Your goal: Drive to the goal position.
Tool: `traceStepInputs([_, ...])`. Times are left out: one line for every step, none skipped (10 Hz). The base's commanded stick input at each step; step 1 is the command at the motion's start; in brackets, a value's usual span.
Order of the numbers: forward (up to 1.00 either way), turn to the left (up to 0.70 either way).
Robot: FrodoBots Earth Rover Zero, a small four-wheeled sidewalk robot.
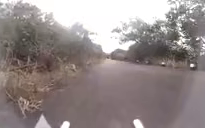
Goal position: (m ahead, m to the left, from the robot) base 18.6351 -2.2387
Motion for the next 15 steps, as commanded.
traceStepInputs([0.50,-0.43])
traceStepInputs([0.50,-0.29])
traceStepInputs([0.50,0.00])
traceStepInputs([0.50,0.00])
traceStepInputs([0.50,0.00])
traceStepInputs([0.50,0.00])
traceStepInputs([0.50,0.00])
traceStepInputs([0.50,0.00])
traceStepInputs([0.50,0.00])
traceStepInputs([0.50,0.00])
traceStepInputs([0.50,0.00])
traceStepInputs([0.50,0.00])
traceStepInputs([0.50,0.00])
traceStepInputs([0.50,0.00])
traceStepInputs([0.50,0.00])
